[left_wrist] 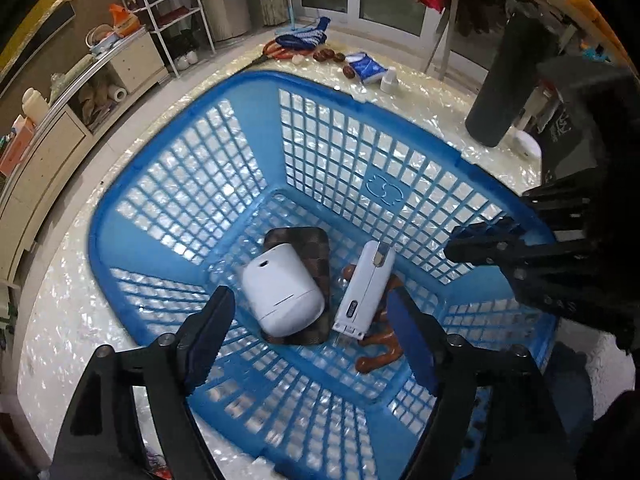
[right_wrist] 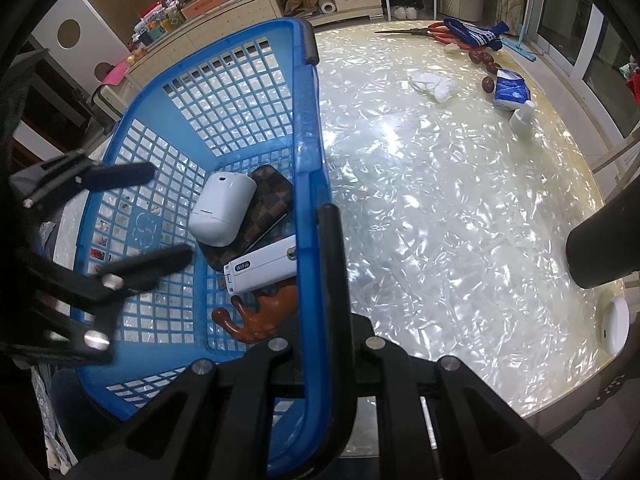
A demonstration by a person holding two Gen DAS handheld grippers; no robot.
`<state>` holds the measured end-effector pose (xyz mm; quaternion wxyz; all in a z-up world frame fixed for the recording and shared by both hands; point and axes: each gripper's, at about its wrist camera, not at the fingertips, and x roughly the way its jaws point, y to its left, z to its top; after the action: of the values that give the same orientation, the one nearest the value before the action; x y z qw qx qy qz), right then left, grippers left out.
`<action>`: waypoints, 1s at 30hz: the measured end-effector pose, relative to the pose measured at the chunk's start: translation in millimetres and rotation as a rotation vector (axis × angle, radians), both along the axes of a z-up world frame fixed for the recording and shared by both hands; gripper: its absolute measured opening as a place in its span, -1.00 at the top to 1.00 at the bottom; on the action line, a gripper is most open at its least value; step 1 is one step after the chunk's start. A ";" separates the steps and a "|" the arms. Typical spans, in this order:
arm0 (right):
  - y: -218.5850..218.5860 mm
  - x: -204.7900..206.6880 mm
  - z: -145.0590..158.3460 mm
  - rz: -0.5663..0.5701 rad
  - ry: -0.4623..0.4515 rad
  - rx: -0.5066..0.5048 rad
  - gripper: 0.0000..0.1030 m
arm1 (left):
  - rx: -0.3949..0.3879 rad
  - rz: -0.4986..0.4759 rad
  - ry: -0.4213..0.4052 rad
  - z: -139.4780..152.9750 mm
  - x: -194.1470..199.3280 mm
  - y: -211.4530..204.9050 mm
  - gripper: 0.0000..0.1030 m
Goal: Organize rigid objects
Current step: 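Carry the USB stick into the basket and open the left tool, then move the left tool back and grasp the astronaut keychain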
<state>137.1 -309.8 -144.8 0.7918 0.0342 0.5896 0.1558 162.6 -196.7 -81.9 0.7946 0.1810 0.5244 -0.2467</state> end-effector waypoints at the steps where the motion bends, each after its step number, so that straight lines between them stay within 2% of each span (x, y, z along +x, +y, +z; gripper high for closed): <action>1: 0.1 0.0 0.1 0.001 0.000 -0.001 0.82 | 0.002 0.003 -0.004 4.4 -0.2 3.5 -0.66; 9: 1.0 0.6 -0.3 0.001 0.002 -0.014 0.82 | 0.027 0.079 -0.066 53.0 -19.5 58.5 -0.73; 14: 1.7 1.1 -0.5 0.002 0.003 -0.021 0.82 | 0.046 0.172 -0.073 61.1 -34.3 109.4 -0.73; 16: 1.5 0.4 -0.4 0.007 0.002 -0.021 0.82 | 0.056 0.226 -0.046 56.4 -36.8 131.4 -0.73; 18: 1.2 0.7 -0.2 0.007 0.003 -0.017 0.82 | 0.061 0.311 0.022 41.7 -38.8 163.1 -0.73; 22: 1.5 1.1 -0.7 0.006 0.002 -0.018 0.82 | 0.059 0.452 0.103 13.8 -44.5 212.5 -0.73; 30: 1.6 1.1 -0.5 0.006 0.002 -0.021 0.82 | -0.057 0.716 0.249 -40.6 -47.9 284.5 -0.73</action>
<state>138.2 -308.2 -145.3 0.7909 0.0244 0.5923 0.1520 114.7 87.8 -122.5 0.7653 -0.0674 0.6400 0.0121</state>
